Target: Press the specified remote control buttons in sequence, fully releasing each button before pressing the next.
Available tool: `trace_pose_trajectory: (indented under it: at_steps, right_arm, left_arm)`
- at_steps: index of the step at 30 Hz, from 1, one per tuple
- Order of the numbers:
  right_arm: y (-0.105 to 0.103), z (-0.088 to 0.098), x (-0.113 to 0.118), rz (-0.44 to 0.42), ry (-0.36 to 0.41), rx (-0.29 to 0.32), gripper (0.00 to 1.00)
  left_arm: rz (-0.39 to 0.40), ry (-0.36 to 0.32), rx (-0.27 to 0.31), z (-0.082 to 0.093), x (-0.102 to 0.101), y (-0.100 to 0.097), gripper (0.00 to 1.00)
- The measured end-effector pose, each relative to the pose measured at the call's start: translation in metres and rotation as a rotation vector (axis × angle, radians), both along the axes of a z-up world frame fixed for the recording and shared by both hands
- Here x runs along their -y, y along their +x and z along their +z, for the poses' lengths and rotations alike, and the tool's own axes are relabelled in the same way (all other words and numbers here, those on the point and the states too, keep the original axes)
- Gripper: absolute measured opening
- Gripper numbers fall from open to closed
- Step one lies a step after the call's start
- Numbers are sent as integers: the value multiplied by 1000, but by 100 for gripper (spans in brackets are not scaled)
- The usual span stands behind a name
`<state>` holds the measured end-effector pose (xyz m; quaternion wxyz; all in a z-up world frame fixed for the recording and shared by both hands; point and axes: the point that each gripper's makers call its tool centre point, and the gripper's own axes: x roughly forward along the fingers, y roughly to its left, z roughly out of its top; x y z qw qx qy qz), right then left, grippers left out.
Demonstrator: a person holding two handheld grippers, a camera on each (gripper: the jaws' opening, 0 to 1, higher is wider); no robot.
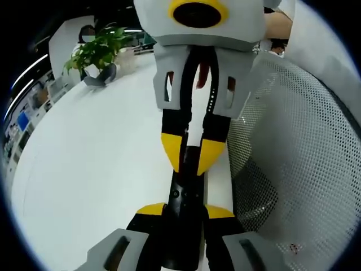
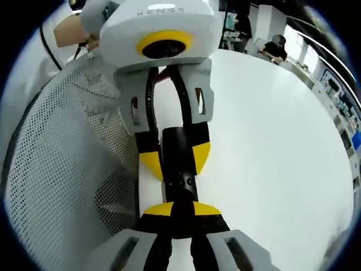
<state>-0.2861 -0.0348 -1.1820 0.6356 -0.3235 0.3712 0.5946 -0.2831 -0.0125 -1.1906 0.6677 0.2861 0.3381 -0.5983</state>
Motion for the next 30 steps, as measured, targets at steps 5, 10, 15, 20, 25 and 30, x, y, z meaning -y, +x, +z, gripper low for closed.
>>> trace_pose_trajectory:
  at_steps: [5, 10, 15, 20, 25, 30]
  right_arm:
    - [0, 0, 0, -25, 12, 15, 7]
    - [-1, 0, 2, -40, 12, 10, 7]
    - [0, 0, 5, -59, -3, 11, 4]
    - [-1, -1, 4, -5, -54, 54, 4]
    - [0, -2, 3, 22, -60, 46, 4]
    - [-1, -1, 2, 33, -70, 67, 4]
  left_arm:
    - [3, -2, 0, 0, 0, 0, 25]
    - [11, -6, 0, 0, 0, 0, 25]
    - [16, -13, -1, 0, 0, 0, 25]
    - [13, -10, 0, 0, 1, 0, 25]
    - [13, -4, 1, 0, 0, 0, 25]
    - [9, -6, 3, 0, 1, 0, 25]
